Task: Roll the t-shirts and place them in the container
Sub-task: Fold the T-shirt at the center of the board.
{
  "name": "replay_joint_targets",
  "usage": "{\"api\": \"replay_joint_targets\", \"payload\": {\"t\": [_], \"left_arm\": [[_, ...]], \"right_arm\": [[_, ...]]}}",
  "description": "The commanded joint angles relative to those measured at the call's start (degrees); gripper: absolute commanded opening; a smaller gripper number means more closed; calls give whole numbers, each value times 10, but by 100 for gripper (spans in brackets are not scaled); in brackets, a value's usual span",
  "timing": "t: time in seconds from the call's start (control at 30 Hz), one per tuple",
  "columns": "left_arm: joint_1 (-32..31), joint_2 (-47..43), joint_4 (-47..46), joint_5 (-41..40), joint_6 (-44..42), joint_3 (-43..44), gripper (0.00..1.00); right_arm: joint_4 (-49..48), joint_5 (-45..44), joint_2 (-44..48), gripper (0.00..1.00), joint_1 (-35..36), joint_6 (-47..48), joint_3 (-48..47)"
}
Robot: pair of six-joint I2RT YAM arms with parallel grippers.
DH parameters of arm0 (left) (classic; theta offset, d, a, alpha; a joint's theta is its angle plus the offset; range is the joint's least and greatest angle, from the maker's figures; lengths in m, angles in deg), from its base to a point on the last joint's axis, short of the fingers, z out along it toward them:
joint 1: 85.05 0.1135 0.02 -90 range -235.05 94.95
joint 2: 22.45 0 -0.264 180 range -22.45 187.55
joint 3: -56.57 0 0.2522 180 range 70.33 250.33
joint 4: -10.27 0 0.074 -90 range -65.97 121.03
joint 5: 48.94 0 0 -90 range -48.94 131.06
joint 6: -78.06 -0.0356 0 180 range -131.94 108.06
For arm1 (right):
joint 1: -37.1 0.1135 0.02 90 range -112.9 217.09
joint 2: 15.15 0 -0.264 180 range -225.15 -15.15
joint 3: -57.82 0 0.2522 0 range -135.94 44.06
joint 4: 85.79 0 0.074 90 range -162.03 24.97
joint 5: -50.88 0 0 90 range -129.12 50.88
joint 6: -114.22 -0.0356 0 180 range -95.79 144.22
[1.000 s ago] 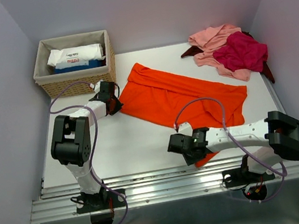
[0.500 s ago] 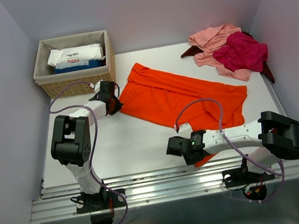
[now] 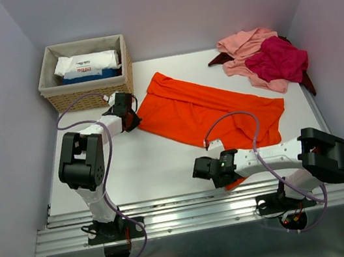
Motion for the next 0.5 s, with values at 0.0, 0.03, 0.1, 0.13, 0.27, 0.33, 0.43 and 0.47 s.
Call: {"api": "replay_joint_targets", "payload": {"t": [0.0, 0.03, 0.1, 0.13, 0.27, 0.33, 0.43, 0.47], "left_arm": [[1, -7, 1, -1, -7, 21, 0], [1, -7, 2, -1, -7, 21, 0], [1, -9, 2, -2, -7, 20, 0], [2, -10, 2, -1, -7, 20, 0], [2, -10, 3, 7, -5, 26, 0], [1, -13, 8, 13, -7, 34, 0], [1, -15, 17, 13, -8, 47, 0], [0, -15, 20, 14, -7, 50, 0]], "right_arm": [[0, -15, -34, 35, -1, -16, 46], [-6, -11, -35, 32, -1, -17, 49], [-10, -11, -37, 24, -1, -19, 51], [-7, -17, -37, 13, -1, -20, 49], [17, -35, -14, 1, -1, -26, 34], [43, -53, 7, 1, -1, -26, 20], [85, -89, 52, 1, -1, -27, -21], [93, -97, 72, 1, -14, -26, -31]]}}
